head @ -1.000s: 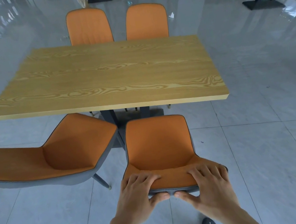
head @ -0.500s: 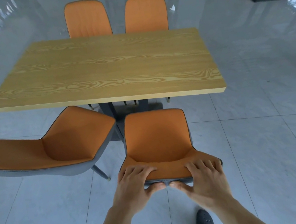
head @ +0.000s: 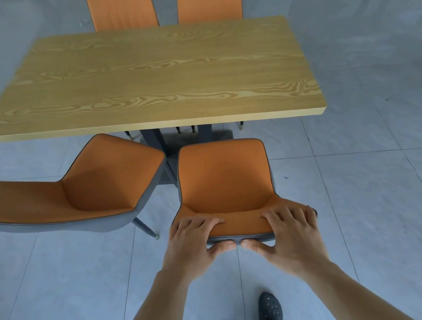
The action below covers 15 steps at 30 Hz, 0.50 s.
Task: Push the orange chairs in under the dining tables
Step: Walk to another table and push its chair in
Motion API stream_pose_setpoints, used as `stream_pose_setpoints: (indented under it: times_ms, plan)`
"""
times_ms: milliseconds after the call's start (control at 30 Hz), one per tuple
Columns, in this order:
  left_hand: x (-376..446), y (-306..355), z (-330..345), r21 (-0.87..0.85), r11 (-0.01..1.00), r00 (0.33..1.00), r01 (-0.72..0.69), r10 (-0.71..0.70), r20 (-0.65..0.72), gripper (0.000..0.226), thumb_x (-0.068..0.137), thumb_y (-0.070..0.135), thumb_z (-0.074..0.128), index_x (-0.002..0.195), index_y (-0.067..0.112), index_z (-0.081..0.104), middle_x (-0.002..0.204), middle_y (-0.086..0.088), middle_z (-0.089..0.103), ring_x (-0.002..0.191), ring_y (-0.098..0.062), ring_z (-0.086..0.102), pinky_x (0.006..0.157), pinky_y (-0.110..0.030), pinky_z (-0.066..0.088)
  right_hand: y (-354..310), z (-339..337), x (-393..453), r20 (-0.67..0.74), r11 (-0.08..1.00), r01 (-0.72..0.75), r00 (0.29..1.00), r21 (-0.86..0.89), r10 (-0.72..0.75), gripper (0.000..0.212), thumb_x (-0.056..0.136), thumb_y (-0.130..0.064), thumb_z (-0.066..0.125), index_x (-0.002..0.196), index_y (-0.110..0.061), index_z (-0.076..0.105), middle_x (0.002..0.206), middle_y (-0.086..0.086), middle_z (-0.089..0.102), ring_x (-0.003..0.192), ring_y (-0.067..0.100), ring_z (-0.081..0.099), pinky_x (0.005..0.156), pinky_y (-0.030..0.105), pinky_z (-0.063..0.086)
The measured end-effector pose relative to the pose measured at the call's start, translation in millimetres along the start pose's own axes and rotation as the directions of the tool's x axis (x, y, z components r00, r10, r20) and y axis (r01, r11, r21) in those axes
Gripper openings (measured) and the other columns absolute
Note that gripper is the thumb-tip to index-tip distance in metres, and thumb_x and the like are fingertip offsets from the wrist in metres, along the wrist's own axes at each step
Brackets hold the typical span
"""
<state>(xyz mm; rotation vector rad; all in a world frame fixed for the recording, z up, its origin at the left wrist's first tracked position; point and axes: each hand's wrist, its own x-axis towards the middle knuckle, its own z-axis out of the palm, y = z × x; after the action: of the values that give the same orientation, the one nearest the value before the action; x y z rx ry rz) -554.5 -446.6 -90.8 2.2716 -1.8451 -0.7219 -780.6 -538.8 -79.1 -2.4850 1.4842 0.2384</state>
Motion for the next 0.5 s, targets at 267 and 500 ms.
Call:
stream_pose_setpoints:
  times_ms: [267,500]
  plan:
    - [-2.1,2.7,-6.5,0.008,1.0,1.0,0.011,-0.011,0.022,0.082,0.08,0.093,0.024,0.142,0.045,0.045,0.144,0.023,0.048,0.137,-0.011,0.037,0.118,-0.034,0.024,-0.4,-8.1,0.2,0.026,0.999,0.026,0.999,-0.023,-0.025,0.098,0.07,-0.103,0.008,0.127,-0.037,0.052,0.127,-0.007,0.057,0.123,0.027,0.048,0.111,0.05,0.026]
    - [-1.6,2.1,-33.2,-0.023,1.0,0.998,0.019,-0.018,0.053,0.089,0.08,0.096,0.033,0.154,0.048,0.025,0.163,0.017,0.03,0.151,-0.01,0.02,0.128,-0.04,0.006,-11.2,-26.2,5.5,0.064,0.994,0.102,0.993,0.028,-0.103,0.11,0.073,-0.102,0.004,0.154,-0.035,0.036,0.161,0.002,0.039,0.154,0.027,0.022,0.125,0.058,0.008]
